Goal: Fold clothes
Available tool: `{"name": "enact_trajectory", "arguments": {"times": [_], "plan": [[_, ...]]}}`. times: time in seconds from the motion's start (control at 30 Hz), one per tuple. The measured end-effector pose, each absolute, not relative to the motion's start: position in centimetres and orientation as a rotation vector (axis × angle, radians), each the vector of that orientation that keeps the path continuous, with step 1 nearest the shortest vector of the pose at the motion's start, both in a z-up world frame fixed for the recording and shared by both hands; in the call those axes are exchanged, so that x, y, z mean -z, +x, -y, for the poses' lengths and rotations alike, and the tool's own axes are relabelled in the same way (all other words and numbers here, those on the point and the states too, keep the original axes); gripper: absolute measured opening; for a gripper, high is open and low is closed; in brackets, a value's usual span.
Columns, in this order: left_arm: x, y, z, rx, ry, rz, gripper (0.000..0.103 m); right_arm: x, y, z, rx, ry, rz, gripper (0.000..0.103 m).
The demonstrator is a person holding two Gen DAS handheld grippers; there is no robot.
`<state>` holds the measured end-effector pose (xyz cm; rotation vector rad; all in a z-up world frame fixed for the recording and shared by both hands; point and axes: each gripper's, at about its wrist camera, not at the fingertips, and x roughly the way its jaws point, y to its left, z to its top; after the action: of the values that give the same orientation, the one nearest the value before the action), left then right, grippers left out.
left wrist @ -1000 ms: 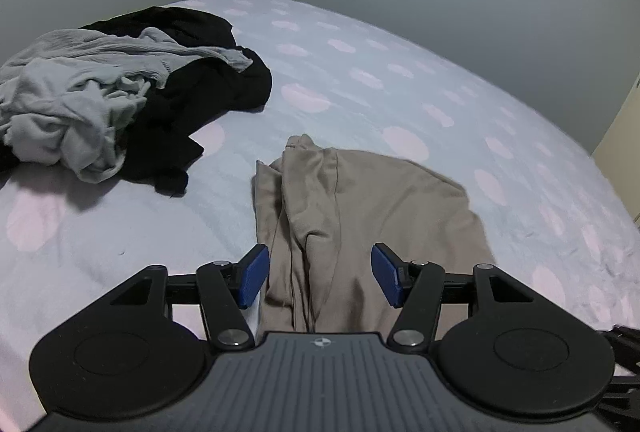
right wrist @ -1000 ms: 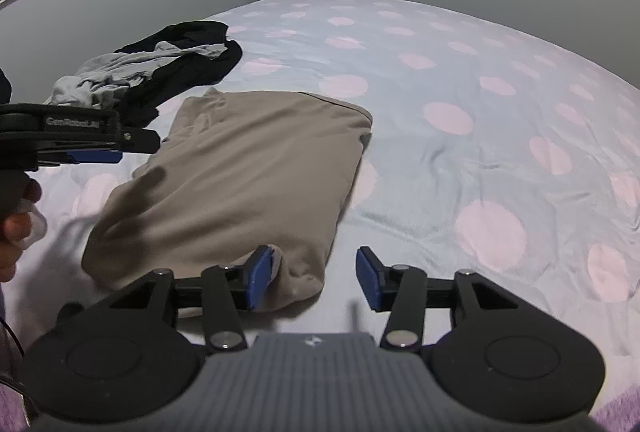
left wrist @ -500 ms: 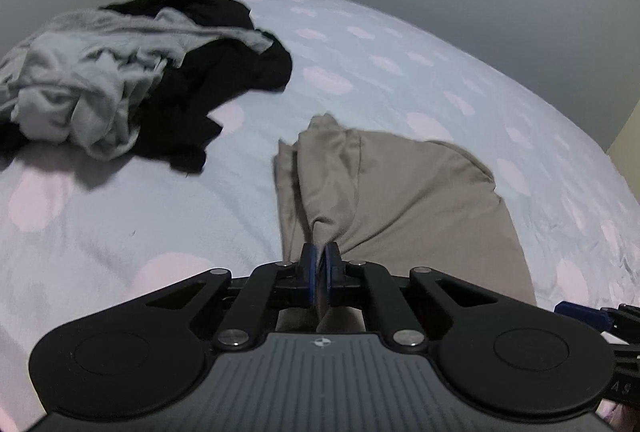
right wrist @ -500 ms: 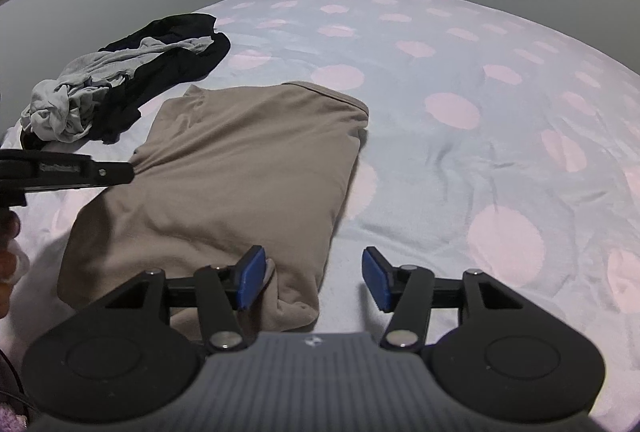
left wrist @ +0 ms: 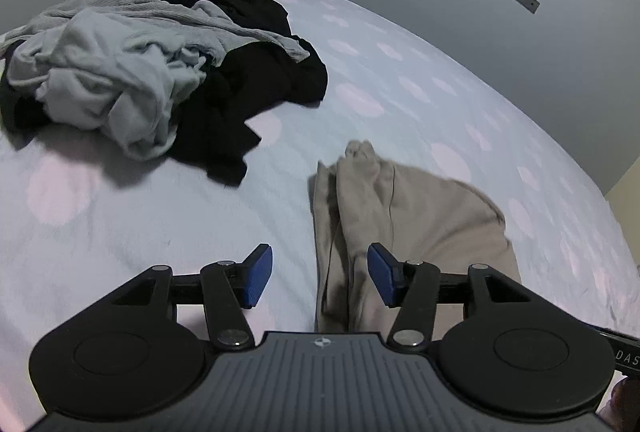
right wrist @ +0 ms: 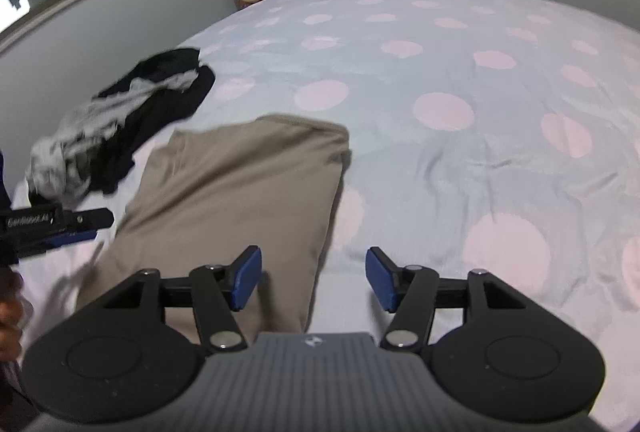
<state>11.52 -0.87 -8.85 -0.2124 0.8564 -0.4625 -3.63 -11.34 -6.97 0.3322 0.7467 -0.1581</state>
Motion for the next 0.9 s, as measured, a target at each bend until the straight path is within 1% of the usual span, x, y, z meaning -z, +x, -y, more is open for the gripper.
{"name": "enact_trajectory", "arguments": {"times": [0.27, 0.43, 0.53, 0.63, 0.67, 0.7, 0.73, 0.77, 0.8, 0.83, 0.87, 0.9], "plan": [[10.8, 16.3, 4.5, 0.485, -0.189, -0.911, 0.051, 7.7, 1.0, 13.4, 0.127, 0.404, -0.752, 0.064], [11.9, 17.7, 5.3, 0.51, -0.202, -0.906, 0.051, 9.0, 3.5, 14.8, 0.115, 0.455, -0.769, 0.064], [12.3, 18.4, 5.7, 0.537, -0.197, -0.903, 0.047, 9.8, 4.6, 15.3, 0.104, 0.486, -0.78, 0.064], [12.5, 18.9, 6.4, 0.559, -0.177, -0.894, 0.039, 9.9, 5.4, 15.0, 0.093, 0.47, -0.778, 0.063], [12.5, 19.0, 6.6, 0.567, -0.167, -0.894, 0.034, 10.0, 5.6, 14.9, 0.089, 0.464, -0.777, 0.062], [12.5, 19.2, 6.9, 0.577, -0.159, -0.894, 0.029, 10.0, 5.9, 14.8, 0.085, 0.459, -0.776, 0.058], [12.5, 19.3, 7.2, 0.585, -0.152, -0.893, 0.027, 10.0, 6.1, 14.7, 0.082, 0.453, -0.775, 0.053], [12.5, 19.4, 7.5, 0.59, -0.14, -0.893, 0.023, 10.1, 6.4, 14.6, 0.078, 0.447, -0.775, 0.051], [12.5, 19.3, 7.7, 0.591, -0.129, -0.89, 0.018, 10.1, 6.6, 14.5, 0.074, 0.442, -0.774, 0.043], [12.3, 19.2, 7.9, 0.592, -0.115, -0.884, 0.016, 10.2, 6.9, 14.4, 0.07, 0.436, -0.773, 0.032], [12.2, 19.0, 8.2, 0.593, -0.102, -0.878, 0.012, 10.2, 7.1, 14.3, 0.067, 0.431, -0.772, 0.026], [12.1, 18.9, 8.4, 0.593, -0.088, -0.871, 0.01, 10.3, 7.4, 14.2, 0.063, 0.425, -0.772, 0.017]]}}
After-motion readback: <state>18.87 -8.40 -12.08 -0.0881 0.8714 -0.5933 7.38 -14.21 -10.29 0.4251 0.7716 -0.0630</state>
